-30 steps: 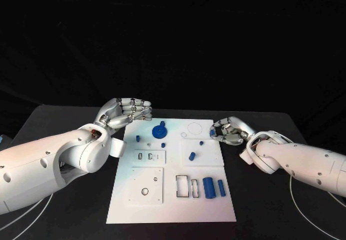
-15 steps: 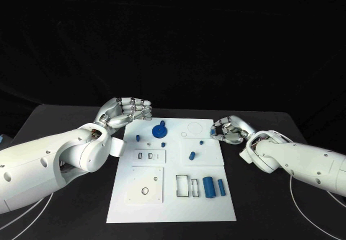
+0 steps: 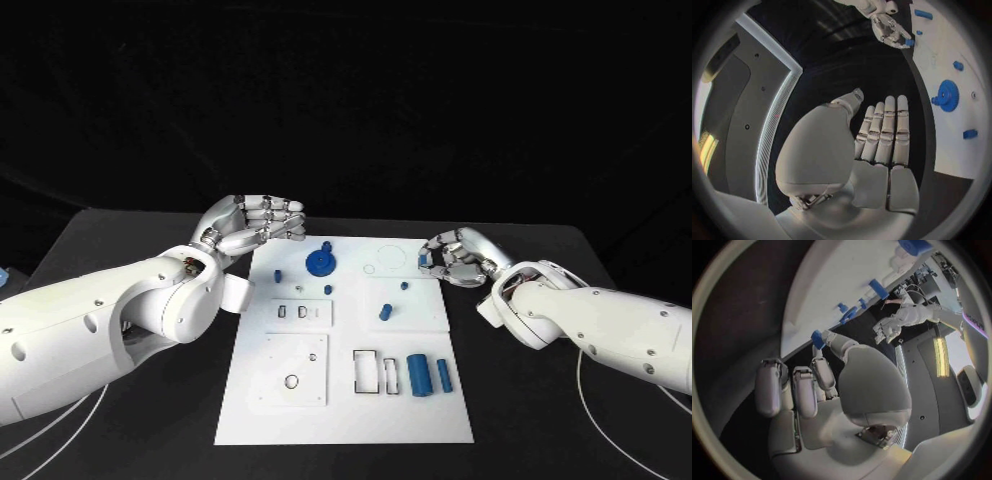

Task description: Assemble the parts on the task board

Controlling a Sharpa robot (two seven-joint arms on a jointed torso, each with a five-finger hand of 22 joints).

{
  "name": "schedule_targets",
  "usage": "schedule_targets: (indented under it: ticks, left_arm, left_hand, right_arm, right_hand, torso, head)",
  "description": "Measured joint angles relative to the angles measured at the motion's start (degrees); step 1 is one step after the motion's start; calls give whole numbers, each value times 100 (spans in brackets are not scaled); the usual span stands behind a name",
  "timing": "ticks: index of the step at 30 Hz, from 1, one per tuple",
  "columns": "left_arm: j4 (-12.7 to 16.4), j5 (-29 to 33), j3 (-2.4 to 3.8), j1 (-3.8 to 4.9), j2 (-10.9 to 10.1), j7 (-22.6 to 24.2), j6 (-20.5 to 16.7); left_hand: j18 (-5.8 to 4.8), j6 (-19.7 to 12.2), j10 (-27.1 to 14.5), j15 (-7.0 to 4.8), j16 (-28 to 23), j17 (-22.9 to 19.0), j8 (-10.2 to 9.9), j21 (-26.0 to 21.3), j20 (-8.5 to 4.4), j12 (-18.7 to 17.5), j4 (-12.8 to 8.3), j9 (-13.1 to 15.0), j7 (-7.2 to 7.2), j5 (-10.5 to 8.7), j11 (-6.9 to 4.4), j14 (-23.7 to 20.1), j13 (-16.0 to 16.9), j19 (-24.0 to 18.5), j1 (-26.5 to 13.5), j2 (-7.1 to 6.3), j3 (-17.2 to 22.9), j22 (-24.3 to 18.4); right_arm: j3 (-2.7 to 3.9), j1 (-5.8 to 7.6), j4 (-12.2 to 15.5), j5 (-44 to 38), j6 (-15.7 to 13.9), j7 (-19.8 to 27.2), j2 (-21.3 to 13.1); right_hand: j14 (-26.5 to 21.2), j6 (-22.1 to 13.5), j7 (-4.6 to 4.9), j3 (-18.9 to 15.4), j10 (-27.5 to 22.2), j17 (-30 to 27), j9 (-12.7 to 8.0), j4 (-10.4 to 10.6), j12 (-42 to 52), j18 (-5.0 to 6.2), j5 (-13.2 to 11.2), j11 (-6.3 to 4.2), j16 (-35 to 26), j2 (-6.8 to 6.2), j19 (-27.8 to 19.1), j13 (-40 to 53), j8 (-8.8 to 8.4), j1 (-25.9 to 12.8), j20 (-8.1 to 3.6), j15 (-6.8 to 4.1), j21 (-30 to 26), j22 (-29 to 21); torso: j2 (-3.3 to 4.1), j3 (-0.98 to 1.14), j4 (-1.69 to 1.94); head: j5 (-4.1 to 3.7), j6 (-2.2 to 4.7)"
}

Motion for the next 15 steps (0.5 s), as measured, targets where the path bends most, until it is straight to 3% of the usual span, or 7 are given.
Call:
schedule_targets:
  ticks: [10,15]
  left_arm:
    - [-62,9,-4,-1,3,0,1]
    - [-107,11,-4,-1,8,3,1]
  left_hand:
    - [0,0,0,0,0,5,0,0,0,0,-12,-3,0,0,0,0,0,0,0,0,12,0]
    - [0,0,0,0,0,4,0,0,0,0,-12,-3,0,0,0,0,0,0,0,0,12,0]
  right_arm:
    - [4,214,992,-198,-334,-519,109]
    - [4,243,1176,-358,-400,-825,329]
  right_hand:
    - [19,-34,6,30,0,0,0,16,0,0,-22,0,0,83,0,-15,2,-42,0,-19,-1,-1]
    - [19,-51,9,37,0,-1,0,23,0,0,-76,1,0,93,0,-15,2,-53,0,-19,-1,1]
  torso:
    - [-37,-17,5]
    - [-42,-18,8]
  head:
    - [65,10]
    - [132,5]
